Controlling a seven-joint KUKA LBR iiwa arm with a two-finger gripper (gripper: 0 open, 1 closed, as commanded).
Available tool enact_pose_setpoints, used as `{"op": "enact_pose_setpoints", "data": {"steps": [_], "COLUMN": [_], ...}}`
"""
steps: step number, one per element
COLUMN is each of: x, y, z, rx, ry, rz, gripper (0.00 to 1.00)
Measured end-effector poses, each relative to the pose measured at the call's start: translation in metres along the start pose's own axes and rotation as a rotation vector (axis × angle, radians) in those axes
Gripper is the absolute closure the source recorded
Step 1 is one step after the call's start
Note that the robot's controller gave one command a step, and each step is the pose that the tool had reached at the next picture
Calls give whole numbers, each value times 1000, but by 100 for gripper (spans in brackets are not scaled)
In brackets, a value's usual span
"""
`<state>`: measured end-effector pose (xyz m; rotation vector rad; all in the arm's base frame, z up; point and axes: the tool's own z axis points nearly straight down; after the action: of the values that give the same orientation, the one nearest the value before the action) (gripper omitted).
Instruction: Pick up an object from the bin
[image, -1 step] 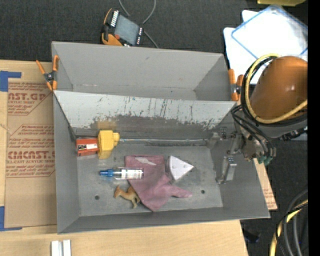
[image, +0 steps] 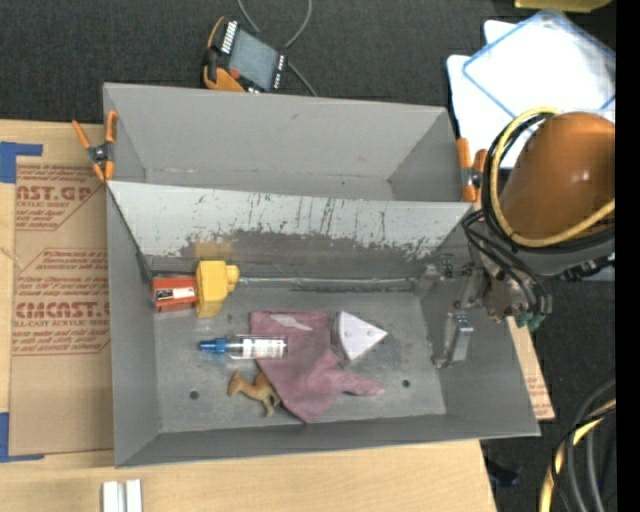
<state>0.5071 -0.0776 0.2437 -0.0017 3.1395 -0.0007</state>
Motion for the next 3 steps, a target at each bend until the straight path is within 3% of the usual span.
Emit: {"op": "enact_pose_setpoints", "data": {"steps": [1, 2, 3], "x": [-5, -6, -11], "y": [33, 0, 56], "z": [96, 115, 171], "rx": [-1, 4, -5], "ry": [-5, -12, -7], "rz": [53, -87, -53], "gripper": [0, 0, 0]}}
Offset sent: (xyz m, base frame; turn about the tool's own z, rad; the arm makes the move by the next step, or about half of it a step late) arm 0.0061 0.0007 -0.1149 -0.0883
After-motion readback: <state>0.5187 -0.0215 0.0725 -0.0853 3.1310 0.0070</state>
